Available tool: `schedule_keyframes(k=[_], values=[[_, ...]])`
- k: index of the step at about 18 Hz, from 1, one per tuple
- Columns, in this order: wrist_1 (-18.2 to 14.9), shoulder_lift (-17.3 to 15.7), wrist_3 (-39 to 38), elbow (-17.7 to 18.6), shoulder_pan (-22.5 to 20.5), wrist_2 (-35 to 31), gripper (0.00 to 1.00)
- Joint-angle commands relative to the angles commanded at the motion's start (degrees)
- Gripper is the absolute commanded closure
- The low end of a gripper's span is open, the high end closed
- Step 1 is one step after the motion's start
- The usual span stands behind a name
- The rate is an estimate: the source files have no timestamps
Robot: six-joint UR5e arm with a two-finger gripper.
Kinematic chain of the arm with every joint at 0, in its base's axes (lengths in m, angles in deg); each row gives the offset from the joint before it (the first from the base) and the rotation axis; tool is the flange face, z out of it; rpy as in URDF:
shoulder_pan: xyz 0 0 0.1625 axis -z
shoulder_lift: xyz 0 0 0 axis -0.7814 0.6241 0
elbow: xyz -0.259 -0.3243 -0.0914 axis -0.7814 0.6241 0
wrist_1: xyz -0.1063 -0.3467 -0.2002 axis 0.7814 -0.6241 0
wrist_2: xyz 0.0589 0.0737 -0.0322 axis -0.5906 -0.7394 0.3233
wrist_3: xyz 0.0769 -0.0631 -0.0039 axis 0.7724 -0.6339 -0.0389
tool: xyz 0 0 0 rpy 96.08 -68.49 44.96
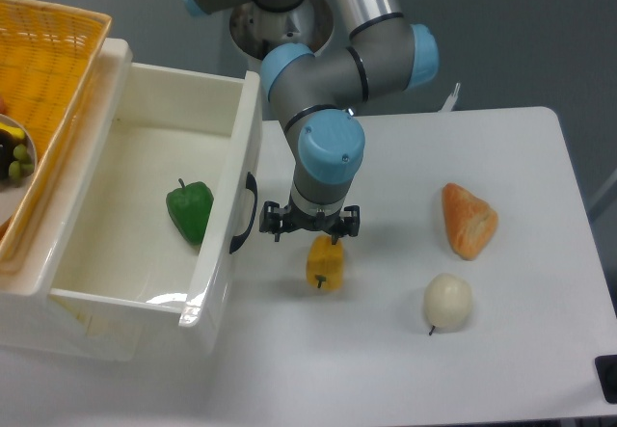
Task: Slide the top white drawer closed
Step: 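Push the drawer front with the gripper side toward the cabinet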
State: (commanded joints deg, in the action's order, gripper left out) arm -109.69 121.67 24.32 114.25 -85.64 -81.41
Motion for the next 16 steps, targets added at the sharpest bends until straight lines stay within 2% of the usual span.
schedule_keyframes(k=[16], values=[[-1.2,-0.4,-0.4,-0.5,1.8,0.2,0.00]])
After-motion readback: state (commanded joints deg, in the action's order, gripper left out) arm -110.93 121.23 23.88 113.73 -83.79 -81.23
